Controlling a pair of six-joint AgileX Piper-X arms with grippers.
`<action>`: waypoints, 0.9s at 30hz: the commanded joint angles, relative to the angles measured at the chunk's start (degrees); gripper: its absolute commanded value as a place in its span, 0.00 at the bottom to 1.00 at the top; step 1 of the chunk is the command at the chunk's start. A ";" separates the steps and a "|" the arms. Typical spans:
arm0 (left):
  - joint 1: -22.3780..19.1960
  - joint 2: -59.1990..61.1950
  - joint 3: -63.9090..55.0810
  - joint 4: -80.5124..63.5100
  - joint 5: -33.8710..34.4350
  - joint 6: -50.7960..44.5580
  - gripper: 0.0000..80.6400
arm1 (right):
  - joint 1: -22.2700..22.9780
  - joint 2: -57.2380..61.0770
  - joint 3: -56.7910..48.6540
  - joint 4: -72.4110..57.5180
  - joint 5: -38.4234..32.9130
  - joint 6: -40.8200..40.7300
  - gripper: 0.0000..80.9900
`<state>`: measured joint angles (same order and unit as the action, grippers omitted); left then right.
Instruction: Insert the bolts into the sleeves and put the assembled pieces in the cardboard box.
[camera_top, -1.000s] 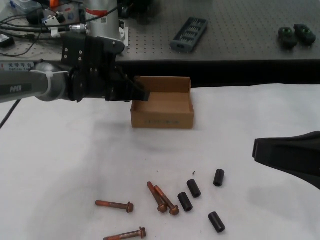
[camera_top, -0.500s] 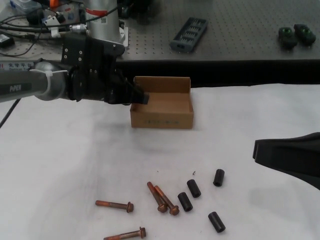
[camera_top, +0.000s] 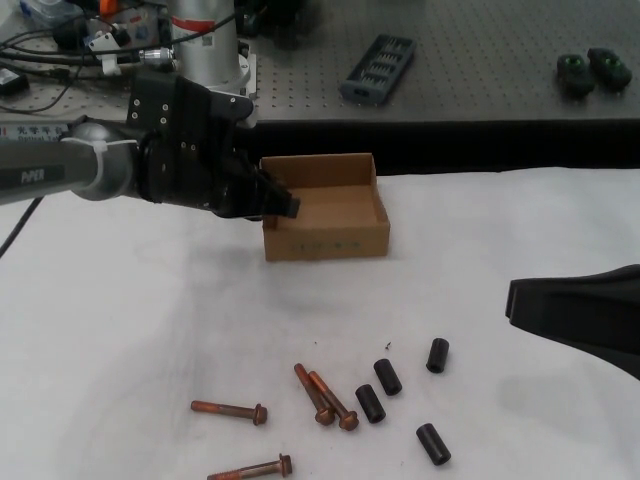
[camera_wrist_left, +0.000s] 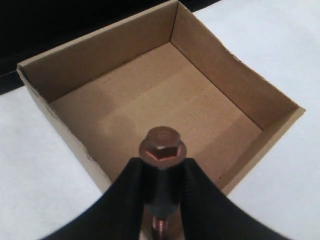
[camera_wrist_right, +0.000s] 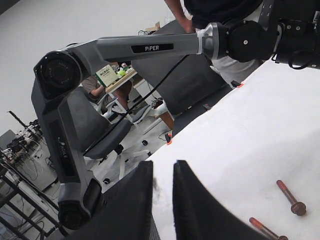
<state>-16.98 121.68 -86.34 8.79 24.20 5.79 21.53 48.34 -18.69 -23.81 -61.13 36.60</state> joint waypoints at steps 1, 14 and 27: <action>-0.39 0.00 -0.88 -0.13 0.99 0.66 0.06 | -0.39 -0.70 -0.06 0.33 -0.27 -0.26 0.15; -0.39 0.00 -0.88 0.04 7.00 -3.11 0.52 | -0.39 -0.70 -0.06 0.33 -0.27 -0.26 0.15; -1.31 -3.65 -0.88 -2.62 11.27 -7.78 0.51 | -0.39 -0.67 0.08 0.33 0.56 -0.26 0.15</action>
<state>-17.60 121.36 -86.56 6.85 34.33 0.50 21.53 48.34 -18.69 -23.81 -61.13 36.60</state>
